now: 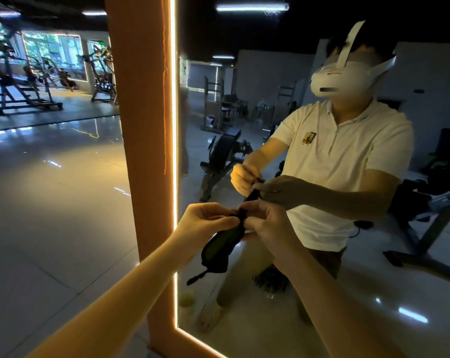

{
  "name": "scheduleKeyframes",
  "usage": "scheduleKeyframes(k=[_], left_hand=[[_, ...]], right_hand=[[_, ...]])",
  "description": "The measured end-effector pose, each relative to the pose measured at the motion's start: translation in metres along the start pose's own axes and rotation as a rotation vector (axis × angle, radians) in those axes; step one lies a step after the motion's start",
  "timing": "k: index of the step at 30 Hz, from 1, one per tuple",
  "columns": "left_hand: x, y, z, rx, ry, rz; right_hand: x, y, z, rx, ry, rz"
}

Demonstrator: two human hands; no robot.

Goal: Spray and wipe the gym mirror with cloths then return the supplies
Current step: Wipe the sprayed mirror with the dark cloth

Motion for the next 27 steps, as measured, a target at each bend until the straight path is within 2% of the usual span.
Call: scheduleKeyframes(k=[6, 9, 12, 14, 16, 18, 19, 21, 23, 25, 27], left_hand=[[0.011, -0.005, -0.002, -0.043, 0.034, -0.016], [0.031, -0.008, 0.007, -0.172, 0.214, 0.280], [0.034, -0.016, 0.012, -0.103, 0.173, 0.416], [0.024, -0.021, 0.010, -0.048, 0.138, 0.386], [0.012, -0.014, 0.000, -0.117, 0.160, 0.230], [0.002, -0.001, -0.014, -0.193, 0.088, 0.116], [0.000, 0.003, -0.020, -0.212, 0.001, 0.159], [-0.001, 0.003, -0.028, -0.221, -0.130, 0.428], [0.005, 0.000, -0.028, -0.240, -0.111, 0.685], [0.012, -0.001, -0.024, -0.270, -0.088, 0.747], [0.019, 0.005, -0.020, -0.296, -0.087, 0.783]], right_hand=[[0.012, 0.003, -0.014, 0.036, -0.021, -0.101], [0.022, 0.001, -0.022, 0.006, -0.058, -0.057], [0.023, -0.007, -0.030, -0.002, -0.178, 0.056], [0.019, -0.013, -0.033, 0.010, -0.227, 0.103], [0.015, -0.018, -0.033, 0.034, -0.229, 0.115], [0.011, -0.021, -0.032, 0.072, -0.208, 0.068], [0.010, -0.021, -0.032, 0.090, -0.183, 0.024], [0.009, -0.022, -0.029, 0.138, -0.111, -0.100], [0.008, -0.020, -0.026, 0.195, -0.038, -0.249], [0.007, -0.015, -0.024, 0.232, 0.024, -0.402], [0.007, -0.005, -0.020, 0.186, 0.022, -0.460]])
Point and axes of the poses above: each hand's wrist, its own z-axis towards the middle knuckle, its own x-axis out of the back of the hand, y = z × x, the point moved 1 cm from there along z, towards the middle knuckle, and after that the axes turned 5 degrees about -z, right-handed, at the moved point
